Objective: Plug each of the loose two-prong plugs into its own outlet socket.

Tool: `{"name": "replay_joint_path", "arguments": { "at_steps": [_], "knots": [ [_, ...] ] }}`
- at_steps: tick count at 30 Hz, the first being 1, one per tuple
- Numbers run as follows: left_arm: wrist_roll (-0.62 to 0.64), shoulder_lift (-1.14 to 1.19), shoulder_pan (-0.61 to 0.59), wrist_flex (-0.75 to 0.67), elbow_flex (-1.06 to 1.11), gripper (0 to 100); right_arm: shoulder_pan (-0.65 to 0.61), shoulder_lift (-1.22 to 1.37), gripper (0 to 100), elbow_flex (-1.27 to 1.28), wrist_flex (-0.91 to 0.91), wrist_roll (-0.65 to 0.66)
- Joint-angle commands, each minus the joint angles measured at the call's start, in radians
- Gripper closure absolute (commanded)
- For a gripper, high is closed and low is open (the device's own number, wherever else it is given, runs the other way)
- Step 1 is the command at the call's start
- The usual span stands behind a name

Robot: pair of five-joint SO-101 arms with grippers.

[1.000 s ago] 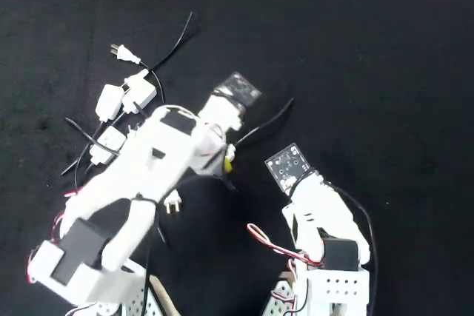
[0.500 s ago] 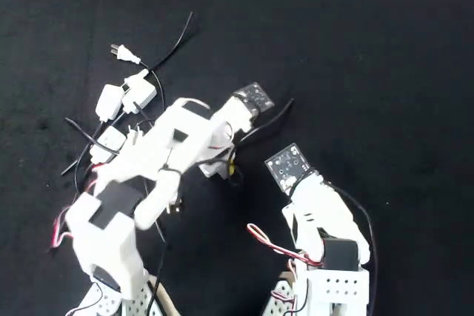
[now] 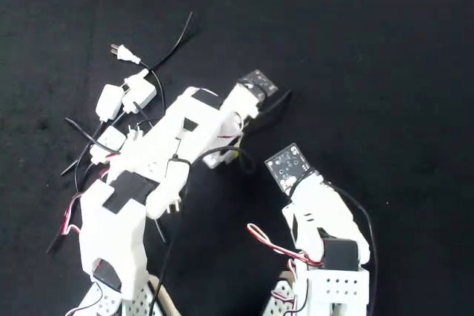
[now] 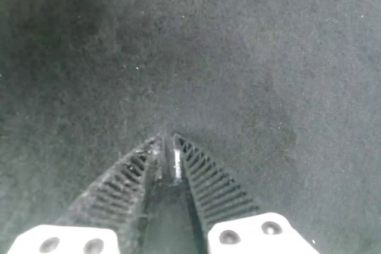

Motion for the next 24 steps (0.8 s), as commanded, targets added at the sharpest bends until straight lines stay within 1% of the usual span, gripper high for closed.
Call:
{"name": "replay_joint_path", "arguments": {
  "at_steps": [1, 5, 7, 12, 14, 17, 19, 22, 24],
  "knots": [
    [0.046, -0.009, -0.004, -0.074, -0.071, 91, 0.012, -0.062, 97.6, -0.021, -0.005, 0.009],
    [0.117, 0.014, -0.001, -0.121, -0.091, 90, 0.012, -0.062, 97.6, -0.021, -0.005, 0.009],
    [0.146, 0.023, 0.004, -0.117, -0.102, 89, 0.012, -0.062, 97.6, -0.021, -0.005, 0.009],
    [0.160, 0.017, 0.004, -0.097, -0.099, 67, 0.012, -0.062, 97.6, -0.021, -0.005, 0.009],
    [0.170, 0.017, 0.004, -0.094, -0.097, 67, 0.012, -0.062, 97.6, -0.021, -0.005, 0.009],
    [0.164, 0.006, 0.010, -0.025, -0.127, 68, 0.012, -0.062, 97.6, -0.021, -0.005, 0.009],
    [0.164, -0.035, 0.008, 0.057, -0.159, 68, 0.012, -0.062, 97.6, -0.021, -0.008, 0.009],
    [0.161, -0.144, -0.008, 0.161, -0.170, 68, 0.018, -0.062, 97.6, -0.016, -0.032, 0.003],
    [0.130, -0.242, -0.015, 0.227, -0.153, 68, 0.017, -0.062, 97.6, -0.016, -0.035, 0.003]
  ]
}}
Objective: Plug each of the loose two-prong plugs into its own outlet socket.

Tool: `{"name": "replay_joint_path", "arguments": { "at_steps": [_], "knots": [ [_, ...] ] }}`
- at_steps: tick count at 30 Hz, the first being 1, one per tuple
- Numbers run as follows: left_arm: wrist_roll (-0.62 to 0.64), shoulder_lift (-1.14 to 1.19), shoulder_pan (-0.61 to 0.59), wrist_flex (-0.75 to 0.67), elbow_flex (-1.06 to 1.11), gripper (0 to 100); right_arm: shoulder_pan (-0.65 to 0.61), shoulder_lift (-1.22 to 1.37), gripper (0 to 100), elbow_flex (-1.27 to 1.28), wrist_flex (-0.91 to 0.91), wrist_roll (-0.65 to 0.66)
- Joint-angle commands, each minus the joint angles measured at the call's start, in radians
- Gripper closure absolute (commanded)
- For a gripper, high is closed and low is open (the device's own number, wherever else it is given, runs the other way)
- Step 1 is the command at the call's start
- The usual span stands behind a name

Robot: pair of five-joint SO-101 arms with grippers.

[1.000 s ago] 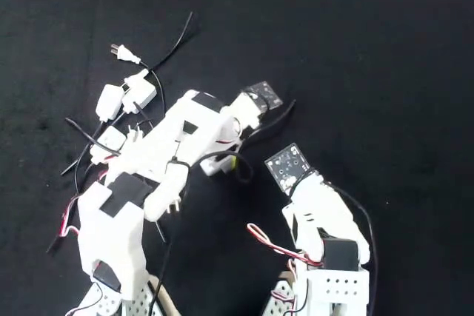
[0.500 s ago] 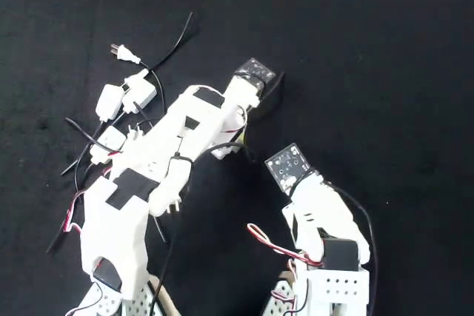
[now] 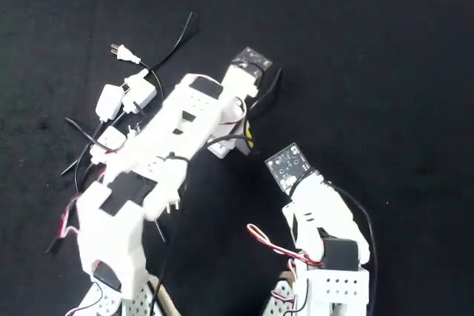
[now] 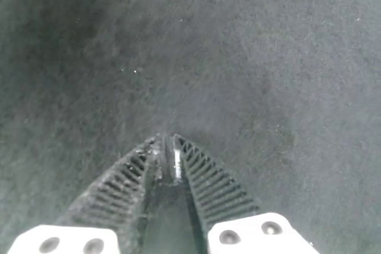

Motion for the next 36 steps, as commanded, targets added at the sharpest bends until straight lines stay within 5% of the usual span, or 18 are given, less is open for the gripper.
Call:
{"name": "replay_joint_path", "arguments": {
  "at_steps": [1, 6, 14, 24, 29, 36],
  "knots": [
    [-0.037, -0.213, -0.015, 0.110, -0.022, 68, 0.015, -0.062, 97.6, -0.016, -0.032, 0.003],
    [-0.046, -0.554, -0.108, 0.189, 0.134, 68, 0.012, -0.062, 97.7, -0.028, -0.121, 0.002],
    [-0.147, -1.189, -0.492, 0.181, 0.562, 68, -0.161, 0.031, 97.5, -0.271, -0.055, 0.006],
    [-0.239, -1.847, -0.707, 0.060, 1.145, 68, -0.500, 0.805, 91.4, -0.739, -0.153, -0.052],
    [-0.241, -1.976, -0.710, 0.034, 1.322, 68, -0.689, 1.179, 91.3, -0.946, -0.153, -0.325],
    [-0.241, -1.981, -0.792, -0.014, 1.386, 68, -0.898, 1.445, 91.0, -1.009, -0.199, -0.961]
  ]
}}
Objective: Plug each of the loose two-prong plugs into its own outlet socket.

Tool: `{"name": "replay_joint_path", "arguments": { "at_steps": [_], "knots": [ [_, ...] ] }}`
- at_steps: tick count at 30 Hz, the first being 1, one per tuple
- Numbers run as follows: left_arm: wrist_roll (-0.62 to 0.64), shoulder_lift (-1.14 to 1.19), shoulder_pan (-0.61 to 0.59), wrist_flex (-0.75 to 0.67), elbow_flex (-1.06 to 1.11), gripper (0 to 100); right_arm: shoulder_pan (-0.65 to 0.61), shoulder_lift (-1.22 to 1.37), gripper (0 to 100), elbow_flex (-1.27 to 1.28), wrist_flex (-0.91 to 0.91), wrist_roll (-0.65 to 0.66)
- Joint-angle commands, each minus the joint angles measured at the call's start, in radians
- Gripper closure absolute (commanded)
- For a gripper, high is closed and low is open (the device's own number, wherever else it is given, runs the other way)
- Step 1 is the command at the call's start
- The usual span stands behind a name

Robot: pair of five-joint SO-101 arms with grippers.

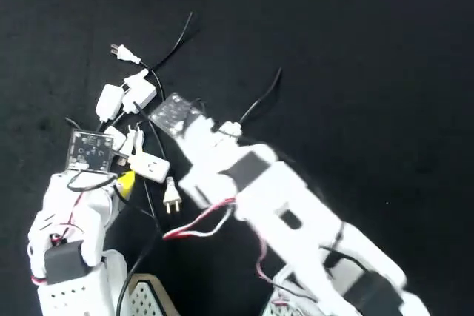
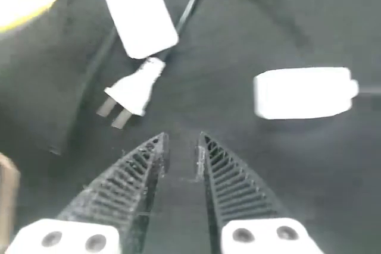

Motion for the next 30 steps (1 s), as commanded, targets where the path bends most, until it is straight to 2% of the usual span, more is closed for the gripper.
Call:
{"name": "replay_joint_path", "arguments": {
  "at_steps": [1, 4, 11, 16, 30],
  "knots": [
    [-0.008, -0.009, -0.058, -0.028, 0.013, 68, -0.109, 0.128, 91.0, -0.067, -0.075, -0.407],
    [-0.008, -0.014, -0.079, -0.032, 0.045, 68, -0.123, 0.193, 91.0, -0.064, -0.147, -0.457],
    [-0.054, -0.014, -0.079, -0.031, 0.094, 68, -0.117, 0.321, 91.0, -0.070, -0.259, -0.480],
    [-0.055, -0.014, -0.079, -0.068, 0.151, 68, -0.114, 0.369, 91.0, -0.070, -0.325, -0.664],
    [-0.057, -0.014, -0.076, -0.087, 0.179, 68, -0.141, 0.490, 90.9, -0.122, -0.327, -0.721]
  ]
}}
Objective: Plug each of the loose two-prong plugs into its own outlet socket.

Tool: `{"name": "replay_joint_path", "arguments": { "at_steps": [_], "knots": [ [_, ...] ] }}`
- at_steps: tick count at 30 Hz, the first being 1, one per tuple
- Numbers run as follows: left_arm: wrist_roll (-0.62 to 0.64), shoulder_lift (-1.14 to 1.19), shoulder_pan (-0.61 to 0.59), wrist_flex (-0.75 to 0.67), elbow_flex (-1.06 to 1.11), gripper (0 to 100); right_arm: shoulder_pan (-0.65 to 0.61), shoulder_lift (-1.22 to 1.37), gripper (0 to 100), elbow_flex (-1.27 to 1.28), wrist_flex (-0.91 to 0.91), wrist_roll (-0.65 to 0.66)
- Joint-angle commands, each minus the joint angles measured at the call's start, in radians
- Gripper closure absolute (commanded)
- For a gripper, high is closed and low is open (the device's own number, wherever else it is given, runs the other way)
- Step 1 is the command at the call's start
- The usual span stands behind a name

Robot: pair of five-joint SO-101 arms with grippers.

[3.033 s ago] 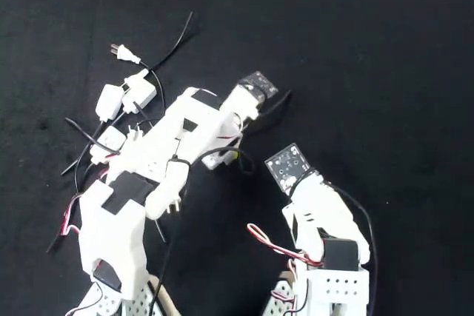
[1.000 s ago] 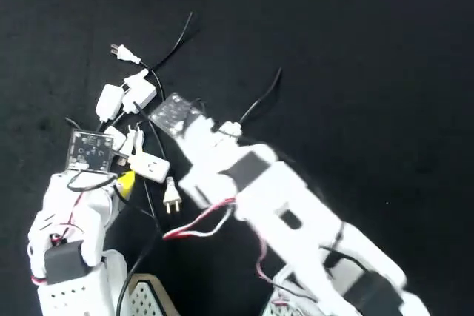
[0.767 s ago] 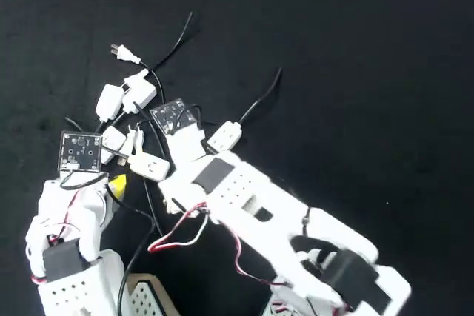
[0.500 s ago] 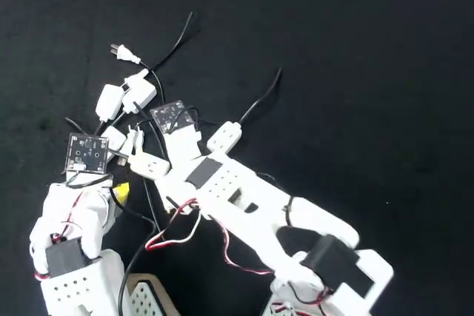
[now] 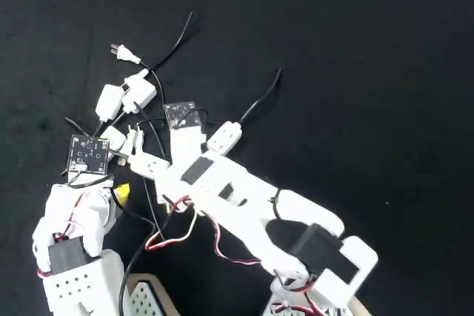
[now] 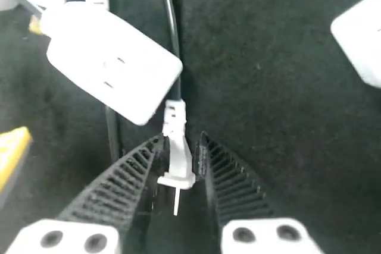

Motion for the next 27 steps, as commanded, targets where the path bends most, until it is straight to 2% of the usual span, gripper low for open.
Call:
{"name": "replay_joint_path", "arguments": {
  "at_steps": [1, 6, 14, 17, 23, 27],
  "knots": [
    [-0.011, -0.005, -0.005, -0.020, -0.001, 68, -0.046, 0.045, 90.7, -0.074, -0.008, -0.018],
    [-0.011, -0.005, -0.007, -0.020, -0.001, 68, -0.080, 0.102, 82.5, -0.088, -0.005, -0.020],
    [-0.011, -0.005, -0.004, -0.018, 0.001, 68, -0.066, 0.107, 97.5, -0.111, 0.018, -0.017],
    [-0.011, -0.005, -0.004, -0.018, 0.001, 68, -0.031, 0.107, 98.1, -0.127, 0.035, -0.012],
    [-0.011, -0.005, -0.002, -0.018, 0.002, 68, -0.003, 0.107, 98.7, -0.263, 0.295, 0.002],
    [-0.011, -0.005, 0.012, -0.021, 0.015, 68, -0.002, 0.096, 98.7, -0.361, 0.508, 0.100]
  ]
}}
